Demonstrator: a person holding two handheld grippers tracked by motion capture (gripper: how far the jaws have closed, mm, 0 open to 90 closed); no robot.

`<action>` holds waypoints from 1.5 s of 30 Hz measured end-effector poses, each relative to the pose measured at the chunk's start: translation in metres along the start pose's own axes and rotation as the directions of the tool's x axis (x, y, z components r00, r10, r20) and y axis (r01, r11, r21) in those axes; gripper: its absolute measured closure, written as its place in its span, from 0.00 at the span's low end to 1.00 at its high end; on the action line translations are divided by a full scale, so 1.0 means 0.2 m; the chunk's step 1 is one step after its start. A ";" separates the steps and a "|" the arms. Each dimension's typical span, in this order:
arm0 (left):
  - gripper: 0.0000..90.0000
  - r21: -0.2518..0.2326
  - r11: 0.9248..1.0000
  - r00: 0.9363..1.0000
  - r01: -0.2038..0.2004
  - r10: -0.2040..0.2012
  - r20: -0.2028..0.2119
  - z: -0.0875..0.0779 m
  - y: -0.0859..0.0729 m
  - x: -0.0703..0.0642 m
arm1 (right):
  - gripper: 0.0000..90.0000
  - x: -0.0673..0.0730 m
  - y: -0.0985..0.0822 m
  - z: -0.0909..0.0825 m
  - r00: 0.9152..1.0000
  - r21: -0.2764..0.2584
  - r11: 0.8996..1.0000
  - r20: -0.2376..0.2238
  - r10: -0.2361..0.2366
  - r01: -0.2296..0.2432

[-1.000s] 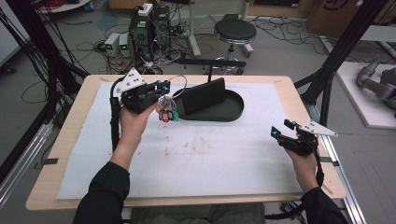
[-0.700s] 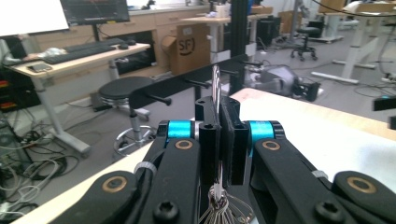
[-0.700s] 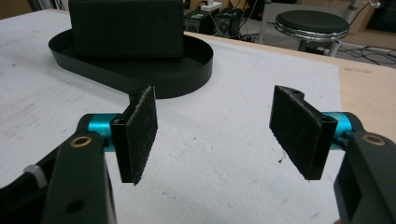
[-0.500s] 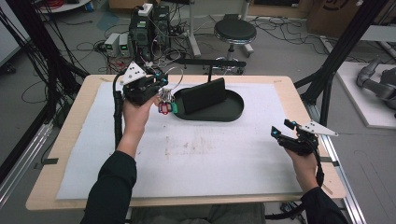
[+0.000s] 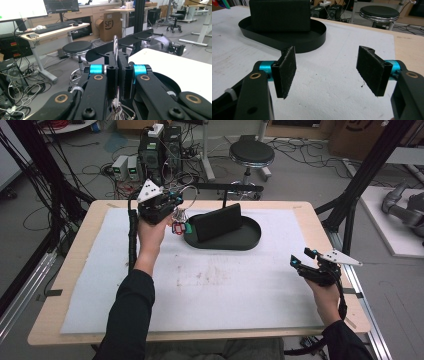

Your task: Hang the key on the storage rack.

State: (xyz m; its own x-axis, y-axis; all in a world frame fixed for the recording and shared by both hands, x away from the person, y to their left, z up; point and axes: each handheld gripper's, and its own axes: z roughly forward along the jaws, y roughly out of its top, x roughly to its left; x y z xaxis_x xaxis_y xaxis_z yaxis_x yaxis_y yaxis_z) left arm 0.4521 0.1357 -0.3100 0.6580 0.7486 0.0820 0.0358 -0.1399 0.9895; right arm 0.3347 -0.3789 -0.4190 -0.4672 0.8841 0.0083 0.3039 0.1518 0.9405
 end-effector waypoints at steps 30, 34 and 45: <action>0.96 0.044 0.994 0.995 0.099 -0.100 0.029 0.16 -0.09 0.06 | 0.37 0.00 0.00 0.00 1.000 -0.001 1.000 -0.001 0.008 -0.008; 0.96 0.055 0.993 0.994 0.106 -0.107 0.024 0.17 -0.11 0.06 | 0.37 0.00 0.00 0.00 1.000 -0.002 1.000 -0.002 0.009 -0.009; 0.96 0.071 0.991 0.993 0.117 -0.118 0.017 0.19 -0.14 0.05 | 0.37 0.00 0.00 0.00 1.000 -0.002 1.000 -0.002 0.009 -0.009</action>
State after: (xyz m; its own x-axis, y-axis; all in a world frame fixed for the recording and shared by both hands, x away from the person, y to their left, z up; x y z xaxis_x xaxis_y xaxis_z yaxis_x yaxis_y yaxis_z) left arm 0.4864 0.1213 -0.3422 0.6618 0.7487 -0.0378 0.1655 -0.0967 0.9815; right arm 0.3345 -0.3792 -0.4189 -0.4661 0.8846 0.0171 0.3065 0.1434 0.9410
